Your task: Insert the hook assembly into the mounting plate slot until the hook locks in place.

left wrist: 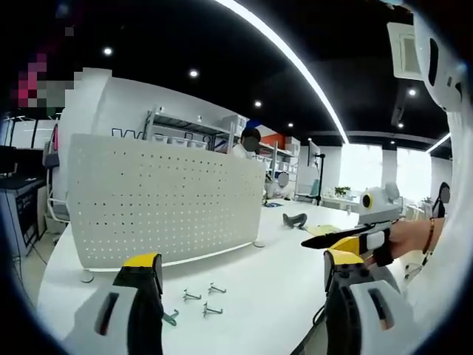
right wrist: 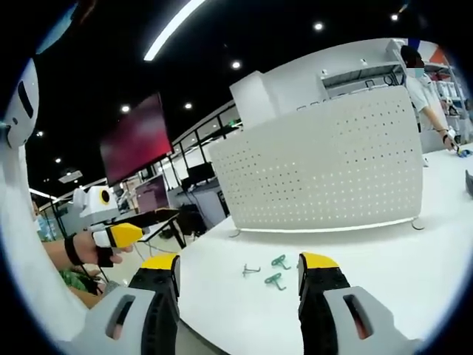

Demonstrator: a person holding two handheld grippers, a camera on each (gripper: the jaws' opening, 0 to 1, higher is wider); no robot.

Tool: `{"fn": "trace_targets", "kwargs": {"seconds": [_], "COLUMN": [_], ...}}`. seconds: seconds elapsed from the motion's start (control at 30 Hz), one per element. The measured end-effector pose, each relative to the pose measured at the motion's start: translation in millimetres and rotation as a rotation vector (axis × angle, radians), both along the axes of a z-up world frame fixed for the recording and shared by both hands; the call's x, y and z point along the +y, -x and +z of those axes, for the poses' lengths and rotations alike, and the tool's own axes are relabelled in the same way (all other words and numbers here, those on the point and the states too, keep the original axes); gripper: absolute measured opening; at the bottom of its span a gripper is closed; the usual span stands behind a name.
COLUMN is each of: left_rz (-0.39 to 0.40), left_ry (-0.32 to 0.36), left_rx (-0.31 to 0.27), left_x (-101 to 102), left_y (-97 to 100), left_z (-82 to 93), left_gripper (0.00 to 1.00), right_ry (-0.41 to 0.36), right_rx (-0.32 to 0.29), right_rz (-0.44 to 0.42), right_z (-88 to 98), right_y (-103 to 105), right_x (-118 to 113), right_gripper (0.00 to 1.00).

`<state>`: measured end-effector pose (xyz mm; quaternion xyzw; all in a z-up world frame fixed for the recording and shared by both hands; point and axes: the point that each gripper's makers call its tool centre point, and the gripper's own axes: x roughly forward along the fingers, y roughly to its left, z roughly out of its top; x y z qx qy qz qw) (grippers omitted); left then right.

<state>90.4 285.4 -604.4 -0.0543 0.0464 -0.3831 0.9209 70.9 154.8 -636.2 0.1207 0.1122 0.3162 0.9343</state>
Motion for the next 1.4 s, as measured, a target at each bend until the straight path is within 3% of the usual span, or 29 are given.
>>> {"fn": "trace_targets", "kwargs": {"seconds": [0.2, 0.6, 1.03, 1.2, 1.4], "left_rz": [0.005, -0.018, -0.044, -0.041, -0.052], "left_ry": [-0.018, -0.104, -0.166, -0.24, -0.287], "left_rx": [0.014, 0.09, 0.118, 0.173, 0.191], "left_x": [0.7, -2.8, -6.2, -4.9, -8.6], "left_y": [-2.7, -8.2, -19.9, -25.1, -28.4], "left_z": [-8.2, -43.2, -67.7, -89.6, -105.3], "left_gripper": [0.92, 0.9, 0.86, 0.82, 0.8], "right_ry": [0.006, 0.011, 0.007, 0.012, 0.017], "right_rx": [0.008, 0.022, 0.036, 0.047, 0.05], "right_rz": [-0.001, -0.027, -0.048, -0.046, -0.031], "right_z": [-3.0, -10.2, -12.3, -15.9, -15.4], "right_y": [0.7, -0.5, -0.3, -2.1, -3.3], "right_x": [-1.3, -6.9, -10.8, -8.7, -3.6], "right_gripper": [0.66, 0.66, 0.66, 0.66, 0.66]}}
